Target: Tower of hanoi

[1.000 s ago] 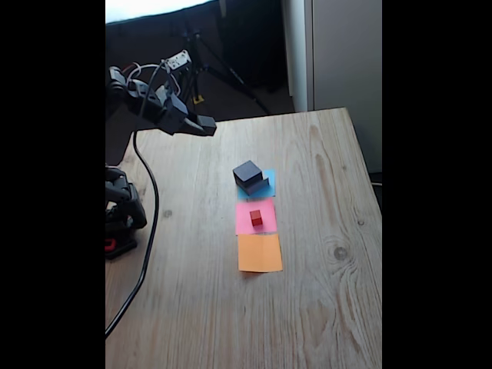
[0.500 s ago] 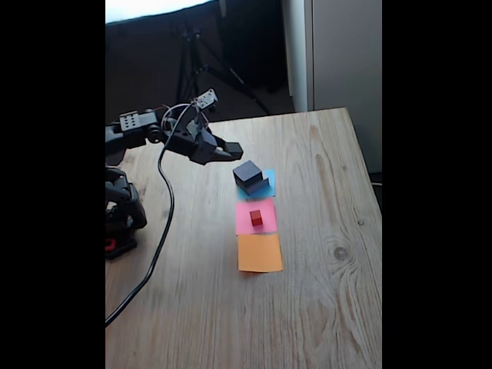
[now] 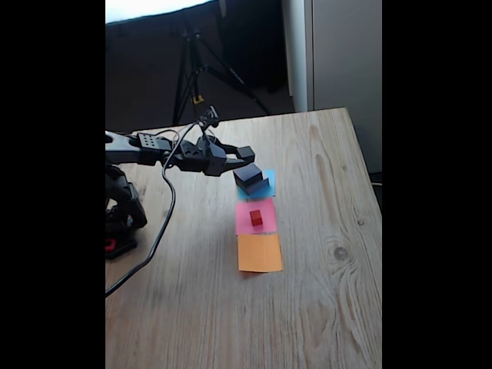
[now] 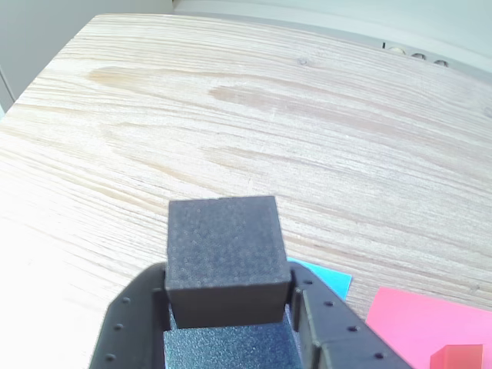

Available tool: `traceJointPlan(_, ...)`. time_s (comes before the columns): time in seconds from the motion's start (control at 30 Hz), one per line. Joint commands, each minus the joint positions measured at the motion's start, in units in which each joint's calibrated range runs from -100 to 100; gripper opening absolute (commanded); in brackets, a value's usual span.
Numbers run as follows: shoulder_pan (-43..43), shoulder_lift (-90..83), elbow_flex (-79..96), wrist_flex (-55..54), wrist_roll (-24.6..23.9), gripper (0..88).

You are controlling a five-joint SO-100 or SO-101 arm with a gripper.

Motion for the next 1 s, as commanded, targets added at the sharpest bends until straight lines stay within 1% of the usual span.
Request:
traceJointPlan(0.0,-1.00,3.60,1.59,-10.87,3.94,5.8)
traceJointPlan(0.07,-1.25,5.49,4.13,-16.78,5.61,5.8)
traceJointPlan(0.17,-1.25,7.00,7.04,-21.87,6.61,5.8)
traceJointPlan(0.57,0.01,9.73,11.31,-27.30,8.62,5.7)
traceJointPlan(0.73,0.17,14.35,11.77,-32.32,9.96,5.7)
traceJointPlan(0.83,0.09,16.09,11.77,-34.50,10.13,5.9)
traceJointPlan(0.97,0.17,17.15,11.31,-34.82,9.96,6.0)
